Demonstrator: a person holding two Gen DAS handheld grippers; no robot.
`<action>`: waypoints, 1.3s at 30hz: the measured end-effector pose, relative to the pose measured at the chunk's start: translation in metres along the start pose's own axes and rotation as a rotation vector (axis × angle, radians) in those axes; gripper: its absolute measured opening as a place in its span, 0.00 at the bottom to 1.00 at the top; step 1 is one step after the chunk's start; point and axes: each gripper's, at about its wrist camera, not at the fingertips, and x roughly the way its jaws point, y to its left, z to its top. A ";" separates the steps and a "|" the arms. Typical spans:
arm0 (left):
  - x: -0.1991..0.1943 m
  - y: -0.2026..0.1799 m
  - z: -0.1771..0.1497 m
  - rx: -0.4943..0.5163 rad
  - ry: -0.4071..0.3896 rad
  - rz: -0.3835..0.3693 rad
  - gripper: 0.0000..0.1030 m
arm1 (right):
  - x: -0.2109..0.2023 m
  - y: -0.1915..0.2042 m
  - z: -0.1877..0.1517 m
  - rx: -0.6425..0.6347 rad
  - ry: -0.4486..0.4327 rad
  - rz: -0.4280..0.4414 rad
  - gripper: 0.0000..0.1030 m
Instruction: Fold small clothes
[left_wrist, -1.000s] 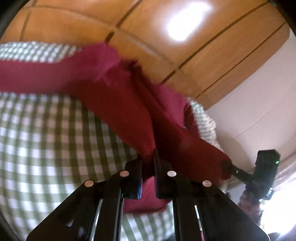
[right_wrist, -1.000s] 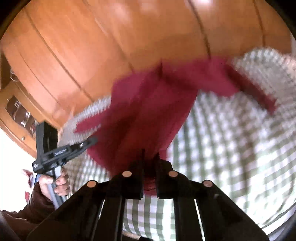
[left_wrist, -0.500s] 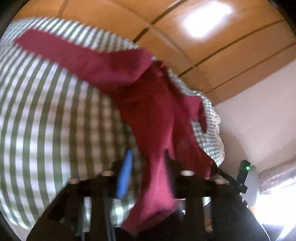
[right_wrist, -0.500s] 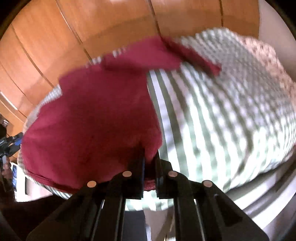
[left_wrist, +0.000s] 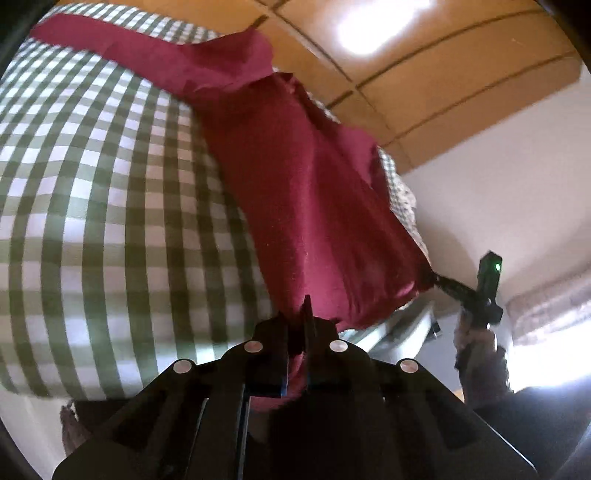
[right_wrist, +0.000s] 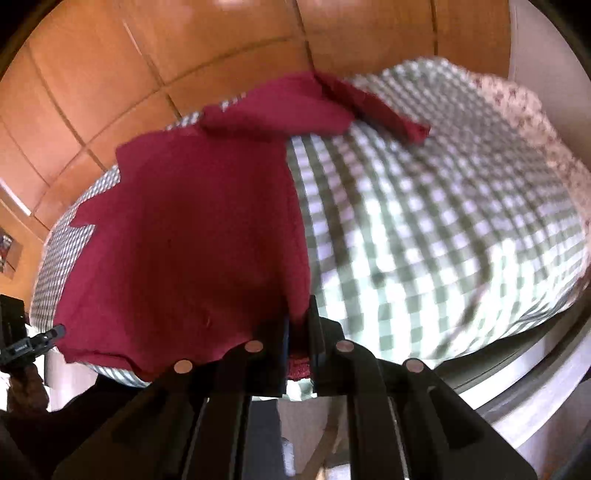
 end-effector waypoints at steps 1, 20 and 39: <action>0.000 0.001 -0.003 0.000 0.015 0.012 0.05 | 0.002 -0.004 -0.004 0.002 0.020 -0.030 0.07; -0.117 0.143 0.159 -0.369 -0.494 0.585 0.66 | 0.069 0.138 0.031 -0.195 0.025 0.126 0.65; -0.113 0.251 0.277 -0.369 -0.435 0.824 0.00 | 0.139 0.211 0.038 -0.300 0.137 0.222 0.77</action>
